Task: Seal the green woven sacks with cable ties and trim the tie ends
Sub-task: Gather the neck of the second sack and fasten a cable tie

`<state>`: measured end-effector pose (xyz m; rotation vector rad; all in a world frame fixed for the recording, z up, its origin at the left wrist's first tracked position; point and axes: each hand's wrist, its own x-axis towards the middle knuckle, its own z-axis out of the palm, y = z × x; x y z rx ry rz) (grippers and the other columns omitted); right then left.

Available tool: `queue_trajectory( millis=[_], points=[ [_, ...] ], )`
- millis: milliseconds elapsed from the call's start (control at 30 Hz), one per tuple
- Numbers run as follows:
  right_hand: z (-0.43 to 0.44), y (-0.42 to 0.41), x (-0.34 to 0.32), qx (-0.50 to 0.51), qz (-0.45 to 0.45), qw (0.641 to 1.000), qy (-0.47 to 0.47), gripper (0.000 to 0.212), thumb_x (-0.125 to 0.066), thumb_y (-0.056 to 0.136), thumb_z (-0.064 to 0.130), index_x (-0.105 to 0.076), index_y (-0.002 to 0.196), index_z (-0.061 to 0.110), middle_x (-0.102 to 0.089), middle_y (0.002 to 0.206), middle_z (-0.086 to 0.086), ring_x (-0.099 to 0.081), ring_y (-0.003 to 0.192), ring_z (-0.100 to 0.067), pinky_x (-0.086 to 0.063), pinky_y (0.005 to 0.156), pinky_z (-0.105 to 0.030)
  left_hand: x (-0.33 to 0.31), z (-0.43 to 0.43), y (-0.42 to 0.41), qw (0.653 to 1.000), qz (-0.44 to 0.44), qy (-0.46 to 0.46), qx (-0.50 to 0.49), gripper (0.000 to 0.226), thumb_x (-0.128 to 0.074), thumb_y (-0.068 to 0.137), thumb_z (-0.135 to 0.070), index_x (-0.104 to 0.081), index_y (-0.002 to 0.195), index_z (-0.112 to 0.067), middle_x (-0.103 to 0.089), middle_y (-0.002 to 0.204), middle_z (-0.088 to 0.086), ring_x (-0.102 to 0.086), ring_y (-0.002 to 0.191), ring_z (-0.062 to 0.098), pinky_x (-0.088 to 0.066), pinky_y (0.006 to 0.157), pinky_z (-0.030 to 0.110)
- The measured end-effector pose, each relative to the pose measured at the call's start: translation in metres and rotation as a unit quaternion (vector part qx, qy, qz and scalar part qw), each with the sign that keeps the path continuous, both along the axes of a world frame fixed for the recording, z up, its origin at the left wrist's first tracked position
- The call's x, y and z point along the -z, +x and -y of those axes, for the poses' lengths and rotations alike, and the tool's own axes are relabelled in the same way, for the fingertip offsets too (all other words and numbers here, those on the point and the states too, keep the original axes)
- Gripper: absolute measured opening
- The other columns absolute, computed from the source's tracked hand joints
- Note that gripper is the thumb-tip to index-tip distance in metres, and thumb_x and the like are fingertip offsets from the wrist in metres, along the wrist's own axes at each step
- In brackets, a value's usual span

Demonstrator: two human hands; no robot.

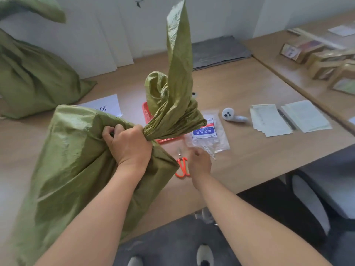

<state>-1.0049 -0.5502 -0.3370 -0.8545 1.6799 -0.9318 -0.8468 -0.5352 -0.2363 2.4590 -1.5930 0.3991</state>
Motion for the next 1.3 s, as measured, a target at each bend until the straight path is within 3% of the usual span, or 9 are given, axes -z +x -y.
queue_trajectory(
  millis=[133, 300, 467, 733, 833, 1067, 1200, 1300],
  points=[
    [0.01, -0.033, 0.033, -0.011, -0.033, 0.999, 0.023, 0.025, -0.077, 0.086, 0.039, -0.079, 0.102, 0.02, -0.076, 0.1, 0.004, -0.07, 0.1, -0.017, -0.054, 0.093, -0.032, 0.007, 0.019, -0.04, 1.0, 0.002, 0.002, 0.015, 0.014, -0.07, 0.071, -0.019, -0.058, 0.064, -0.023, -0.041, 0.05, -0.006, -0.045, 0.079, 0.025, -0.015, 0.102, 0.043],
    [0.016, -0.072, 0.071, -0.017, -0.104, 0.994, 0.02, 0.028, -0.063, 0.09, 0.0, -0.078, 0.114, 0.006, -0.077, 0.113, -0.011, -0.069, 0.112, -0.027, -0.039, 0.089, -0.018, 0.023, 0.037, -0.071, 0.999, 0.008, 0.004, 0.037, 0.013, -0.074, 0.071, -0.025, -0.062, 0.065, -0.022, -0.051, 0.054, -0.001, -0.052, 0.082, 0.028, -0.017, 0.101, 0.042],
    [0.042, -0.087, 0.112, -0.01, -0.174, 0.982, 0.073, 0.034, -0.059, 0.094, 0.0, -0.074, 0.124, 0.01, -0.074, 0.122, -0.014, -0.066, 0.118, -0.034, -0.045, 0.099, -0.032, 0.038, 0.047, -0.08, 0.999, 0.025, -0.024, 0.037, 0.016, -0.077, 0.067, -0.025, -0.062, 0.063, -0.021, -0.046, 0.05, -0.003, -0.043, 0.075, 0.024, -0.018, 0.099, 0.04],
    [0.064, -0.091, 0.141, -0.002, -0.199, 0.976, 0.094, 0.021, -0.066, 0.095, 0.009, -0.078, 0.111, 0.015, -0.074, 0.113, -0.013, -0.067, 0.107, -0.035, -0.047, 0.083, -0.036, 0.049, 0.052, -0.078, 0.997, 0.034, -0.045, 0.044, 0.012, -0.069, 0.068, -0.028, -0.061, 0.063, -0.019, -0.044, 0.049, -0.002, -0.038, 0.073, 0.022, -0.02, 0.096, 0.04],
    [0.066, -0.093, 0.14, -0.002, -0.198, 0.975, 0.098, 0.02, -0.064, 0.096, 0.007, -0.078, 0.108, 0.016, -0.074, 0.111, -0.013, -0.068, 0.107, -0.035, -0.04, 0.077, -0.032, 0.049, 0.051, -0.078, 0.997, 0.028, -0.056, 0.05, 0.013, -0.068, 0.07, -0.028, -0.061, 0.062, -0.019, -0.044, 0.049, -0.002, -0.04, 0.072, 0.023, -0.02, 0.096, 0.041],
    [0.063, -0.098, 0.121, 0.017, -0.193, 0.978, 0.076, 0.015, -0.065, 0.095, 0.012, -0.078, 0.102, 0.015, -0.076, 0.102, -0.012, -0.069, 0.101, -0.036, -0.038, 0.072, -0.029, 0.038, 0.047, -0.065, 0.999, 0.006, -0.041, 0.035, 0.016, -0.074, 0.062, -0.023, -0.059, 0.061, -0.02, -0.04, 0.048, -0.005, -0.037, 0.073, 0.021, -0.02, 0.096, 0.04],
    [0.062, -0.101, 0.107, 0.045, -0.186, 0.98, 0.048, 0.01, -0.067, 0.09, 0.01, -0.076, 0.093, 0.011, -0.078, 0.098, -0.013, -0.07, 0.097, -0.038, -0.038, 0.072, -0.03, 0.031, 0.041, -0.06, 0.998, -0.01, -0.049, 0.045, 0.022, -0.077, 0.059, -0.02, -0.055, 0.059, -0.022, -0.029, 0.047, -0.011, -0.037, 0.071, 0.021, -0.02, 0.095, 0.04],
    [0.057, -0.101, 0.09, 0.074, -0.141, 0.987, 0.024, 0.005, -0.068, 0.088, 0.01, -0.071, 0.089, 0.006, -0.075, 0.091, -0.012, -0.068, 0.091, -0.035, -0.039, 0.075, -0.03, 0.028, 0.037, -0.057, 0.998, -0.019, -0.046, 0.049, 0.025, -0.076, 0.06, -0.019, -0.051, 0.058, -0.023, -0.028, 0.047, -0.012, -0.038, 0.071, 0.022, -0.02, 0.095, 0.04]
  ],
)
